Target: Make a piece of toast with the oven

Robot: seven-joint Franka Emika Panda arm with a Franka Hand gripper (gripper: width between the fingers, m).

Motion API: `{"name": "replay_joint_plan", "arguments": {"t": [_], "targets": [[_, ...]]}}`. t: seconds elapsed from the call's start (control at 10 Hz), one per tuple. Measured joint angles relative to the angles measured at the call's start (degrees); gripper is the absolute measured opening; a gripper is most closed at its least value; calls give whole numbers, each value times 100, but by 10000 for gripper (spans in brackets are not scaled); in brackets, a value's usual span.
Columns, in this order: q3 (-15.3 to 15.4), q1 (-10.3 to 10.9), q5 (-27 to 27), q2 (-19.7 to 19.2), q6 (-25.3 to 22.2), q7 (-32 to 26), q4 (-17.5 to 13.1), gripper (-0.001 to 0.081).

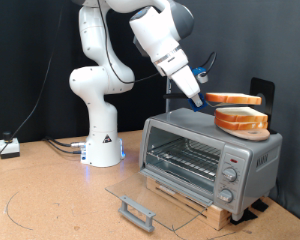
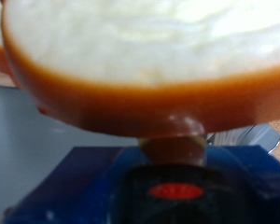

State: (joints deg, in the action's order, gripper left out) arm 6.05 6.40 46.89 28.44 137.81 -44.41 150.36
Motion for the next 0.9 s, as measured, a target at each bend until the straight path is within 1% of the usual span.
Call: {"name": "replay_joint_plan", "arguments": {"t": [0.1,0.3,0.4,0.6,0.9], "targets": [[-59,-1,0,50,-101,-31,17,412],[-92,-17,-19,40,-108,-60,26,412],[-231,-83,-76,61,-239,-197,24,412],[-605,-278,-247,135,-576,-514,17,412],[-1155,-598,-741,216,-1275,-902,-51,412]]}}
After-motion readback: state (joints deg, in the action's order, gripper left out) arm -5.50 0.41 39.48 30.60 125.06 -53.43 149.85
